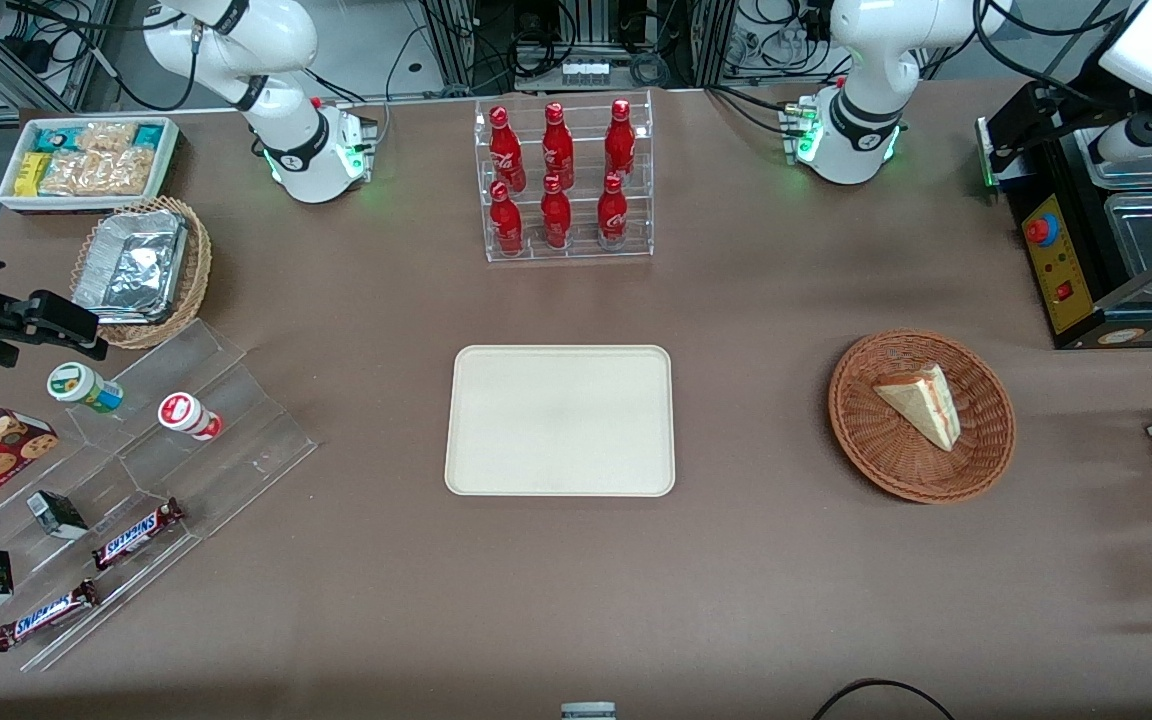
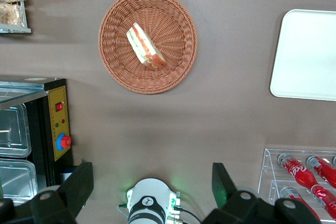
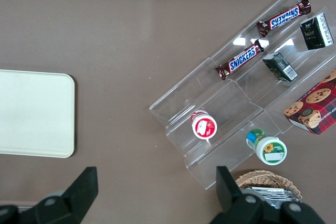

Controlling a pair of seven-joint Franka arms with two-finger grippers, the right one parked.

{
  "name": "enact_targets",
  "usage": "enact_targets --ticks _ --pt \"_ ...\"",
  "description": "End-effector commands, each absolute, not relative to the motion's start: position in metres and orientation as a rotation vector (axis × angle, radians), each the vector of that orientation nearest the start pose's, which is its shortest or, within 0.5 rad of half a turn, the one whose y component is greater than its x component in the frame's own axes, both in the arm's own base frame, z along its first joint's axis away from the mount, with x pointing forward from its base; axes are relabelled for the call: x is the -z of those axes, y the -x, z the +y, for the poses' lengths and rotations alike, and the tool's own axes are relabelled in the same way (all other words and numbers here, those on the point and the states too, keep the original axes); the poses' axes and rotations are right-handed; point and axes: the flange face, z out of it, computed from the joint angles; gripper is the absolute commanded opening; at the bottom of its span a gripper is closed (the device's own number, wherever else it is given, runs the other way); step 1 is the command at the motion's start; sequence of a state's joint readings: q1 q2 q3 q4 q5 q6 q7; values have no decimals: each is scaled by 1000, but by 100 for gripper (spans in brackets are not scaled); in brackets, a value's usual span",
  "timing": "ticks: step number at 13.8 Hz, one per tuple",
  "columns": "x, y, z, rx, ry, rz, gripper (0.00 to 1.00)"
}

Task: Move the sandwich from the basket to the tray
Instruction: 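Move the left gripper over the wicker basket above the wrapped sandwich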

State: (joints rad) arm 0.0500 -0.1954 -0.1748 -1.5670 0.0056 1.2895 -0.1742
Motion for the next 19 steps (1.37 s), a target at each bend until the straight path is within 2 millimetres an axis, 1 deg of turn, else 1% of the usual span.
enact_targets --ticks 1,3,6,8,9,11,12,14,15,18,19 --pt "-700 -450 -64 -168 3081 -51 100" --pt "-694 -455 -61 -188 3081 -36 100" --pt "-668 -471 -56 -271 3071 -64 100" --pt "-652 -485 -38 -315 3071 -121 100" --pt "-643 -493 -32 -334 3069 -144 100" --pt "-624 -507 -15 -328 3061 -260 100" --pt "-609 -511 -13 -313 3056 -308 100" --pt "-581 -518 -2 -276 3034 -473 100" --pt "-566 -520 1 -273 3023 -539 100" --pt "-512 -526 5 -227 2990 -737 100" --pt "-498 -528 16 -204 2994 -805 100"
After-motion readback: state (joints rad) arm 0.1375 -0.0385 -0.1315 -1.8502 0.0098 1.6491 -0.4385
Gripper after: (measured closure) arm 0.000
